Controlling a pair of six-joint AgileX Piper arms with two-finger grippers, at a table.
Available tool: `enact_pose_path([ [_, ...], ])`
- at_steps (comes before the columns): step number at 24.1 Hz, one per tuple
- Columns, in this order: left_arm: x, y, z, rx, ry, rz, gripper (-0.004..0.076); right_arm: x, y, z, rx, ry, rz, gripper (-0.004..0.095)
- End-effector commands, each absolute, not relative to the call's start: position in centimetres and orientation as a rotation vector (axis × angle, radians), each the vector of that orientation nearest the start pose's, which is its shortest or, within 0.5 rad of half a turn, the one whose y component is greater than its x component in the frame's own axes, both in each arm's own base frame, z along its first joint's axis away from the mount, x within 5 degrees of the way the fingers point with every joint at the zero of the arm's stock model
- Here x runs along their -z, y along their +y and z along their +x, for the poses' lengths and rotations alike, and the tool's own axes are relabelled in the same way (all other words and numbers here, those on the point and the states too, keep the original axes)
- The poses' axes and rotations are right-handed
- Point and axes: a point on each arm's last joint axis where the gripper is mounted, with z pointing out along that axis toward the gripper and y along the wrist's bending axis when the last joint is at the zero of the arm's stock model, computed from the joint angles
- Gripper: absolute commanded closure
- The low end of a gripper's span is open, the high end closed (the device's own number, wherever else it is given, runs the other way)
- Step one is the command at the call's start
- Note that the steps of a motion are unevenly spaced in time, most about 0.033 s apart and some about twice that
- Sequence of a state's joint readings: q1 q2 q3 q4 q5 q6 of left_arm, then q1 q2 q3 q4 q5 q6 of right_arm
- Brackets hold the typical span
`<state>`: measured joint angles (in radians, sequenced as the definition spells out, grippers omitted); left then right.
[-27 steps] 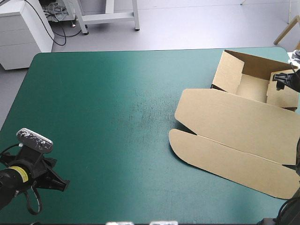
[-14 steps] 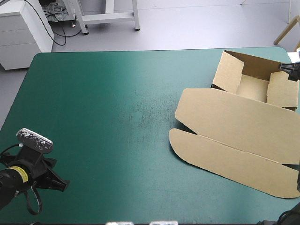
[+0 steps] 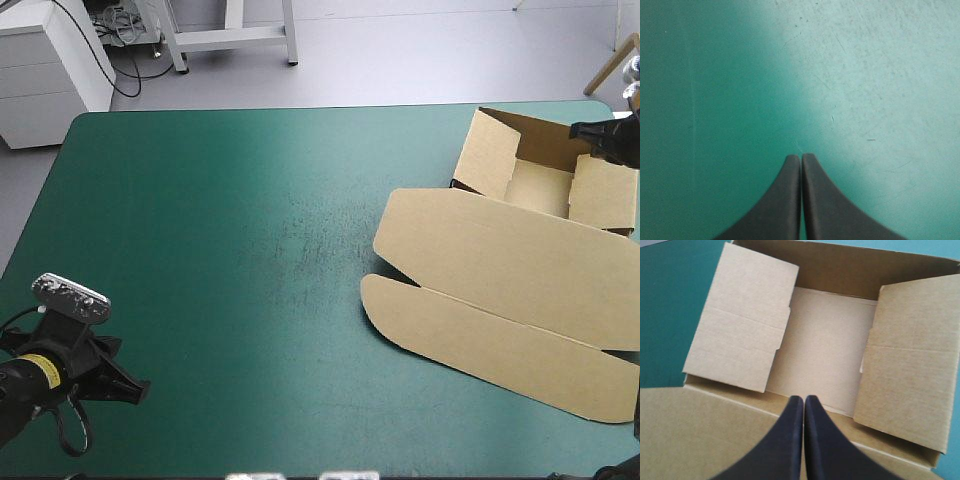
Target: Fold the box
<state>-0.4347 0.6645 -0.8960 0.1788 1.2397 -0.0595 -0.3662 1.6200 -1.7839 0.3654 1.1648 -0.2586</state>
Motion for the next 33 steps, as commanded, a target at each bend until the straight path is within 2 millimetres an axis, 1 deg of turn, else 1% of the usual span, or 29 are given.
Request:
enact_pose_path([
  [1,-36.6,-2.5,9.0,-0.005,2.335,0.441,0.0734,-45.4,-6.7,31.4,-0.209,2.291,0.039,0.0922],
  [4,-36.7,-2.5,9.1,-0.006,2.325,0.443,0.0734,-45.9,-3.6,30.9,-0.245,2.309,-0.113,0.0922],
  [5,-36.7,-2.4,9.1,-0.018,2.323,0.457,0.0734,-46.0,-1.5,30.4,-0.272,2.307,-0.191,0.0922],
  [8,-36.7,-2.3,8.8,-0.025,2.325,0.471,0.0734,-45.8,1.1,29.1,-0.303,2.303,-0.305,0.0922],
  [11,-36.8,-2.2,8.5,-0.026,2.31,0.478,0.0734,-45.0,3.1,27.8,-0.308,2.301,-0.394,0.0922],
  [13,-36.8,-2.0,8.2,-0.029,2.294,0.494,0.0734,-44.2,3.8,26.8,-0.291,2.296,-0.424,0.0922],
  [17,-35.9,-1.4,7.1,-0.034,2.275,0.489,0.0734,-43.1,3.9,24.2,-0.278,2.261,-0.408,0.0922],
  [18,-35.0,-1.1,6.5,-0.045,2.274,0.489,0.0734,-42.4,3.7,22.9,-0.268,2.26,-0.401,0.0922],
  [19,-34.6,-0.9,6.2,-0.048,2.275,0.489,0.0734,-42.0,3.6,22.1,-0.26,2.261,-0.406,0.0922],
  [20,-33.6,-0.6,5.6,-0.051,2.276,0.49,0.0734,-41.0,3.5,20.7,-0.247,2.273,-0.409,0.0922],
  [21,-33.2,-0.5,5.3,-0.051,2.277,0.489,0.0734,-40.5,3.4,19.9,-0.246,2.274,-0.411,0.0922],
  [22,-32.4,-0.2,4.7,-0.05,2.271,0.487,0.0734,-39.8,3.3,18.3,-0.235,2.263,-0.426,0.0922],
  [23,-32.0,-0.1,4.4,-0.044,2.265,0.486,0.0734,-39.3,3.3,17.5,-0.227,2.256,-0.437,0.0922],
  [24,-31.5,0.1,3.9,-0.025,2.242,0.48,0.0734,-38.5,3.2,16.2,-0.218,2.245,-0.444,0.0922],
  [27,-31.2,0.3,3.1,0.0,2.221,0.477,0.0734,-37.2,3.1,14.2,-0.219,2.239,-0.441,0.0922],
  [30,-31.2,0.7,2.2,0.009,2.196,0.461,0.0734,-34.9,3.1,11.4,-0.246,2.229,-0.429,0.0922],
  [33,-30.7,0.8,2.0,0.013,2.179,0.458,0.0734,-33.1,2.9,9.5,-0.223,2.168,-0.415,0.0922],
])
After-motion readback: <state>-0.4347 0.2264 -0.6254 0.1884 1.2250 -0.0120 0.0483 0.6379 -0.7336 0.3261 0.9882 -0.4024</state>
